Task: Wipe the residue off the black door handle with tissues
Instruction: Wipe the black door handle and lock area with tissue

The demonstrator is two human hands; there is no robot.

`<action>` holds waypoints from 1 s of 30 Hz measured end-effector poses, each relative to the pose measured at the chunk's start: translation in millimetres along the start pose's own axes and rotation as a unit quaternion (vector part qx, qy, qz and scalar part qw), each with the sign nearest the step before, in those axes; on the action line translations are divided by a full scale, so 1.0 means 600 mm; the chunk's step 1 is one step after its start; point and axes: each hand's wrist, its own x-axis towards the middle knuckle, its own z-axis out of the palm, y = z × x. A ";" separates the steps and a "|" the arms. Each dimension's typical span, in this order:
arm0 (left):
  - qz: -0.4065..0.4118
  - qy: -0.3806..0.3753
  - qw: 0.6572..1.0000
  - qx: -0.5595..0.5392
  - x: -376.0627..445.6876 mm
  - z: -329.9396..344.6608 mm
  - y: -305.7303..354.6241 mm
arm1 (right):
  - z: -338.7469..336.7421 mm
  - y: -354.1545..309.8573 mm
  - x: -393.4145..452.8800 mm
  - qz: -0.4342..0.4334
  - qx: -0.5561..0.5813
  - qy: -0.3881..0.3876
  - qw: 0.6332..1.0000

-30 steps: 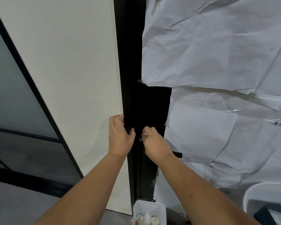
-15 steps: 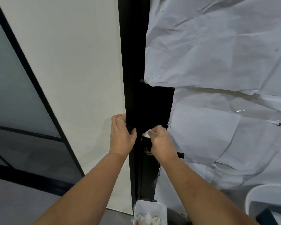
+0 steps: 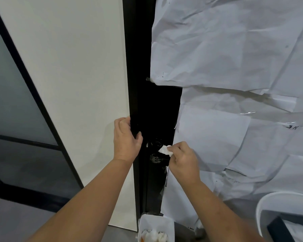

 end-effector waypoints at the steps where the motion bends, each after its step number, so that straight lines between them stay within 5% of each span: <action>1: 0.004 0.001 1.000 -0.001 -0.001 0.000 -0.001 | -0.001 -0.002 -0.007 -0.031 0.009 0.012 0.999; 5: 0.021 0.005 1.000 -0.006 -0.003 -0.001 -0.005 | 0.024 -0.008 -0.055 -0.132 0.019 -0.026 0.991; 11: 0.035 0.012 0.999 -0.010 -0.004 0.001 -0.009 | 0.088 0.023 -0.115 -0.046 0.011 -0.097 0.994; 22: 0.042 0.024 0.998 -0.033 -0.004 0.008 -0.016 | 0.152 0.019 -0.103 0.016 -0.106 -0.060 0.992; 30: 0.049 0.035 0.998 -0.024 -0.005 0.011 -0.019 | 0.196 0.017 -0.061 0.022 -0.040 0.008 0.999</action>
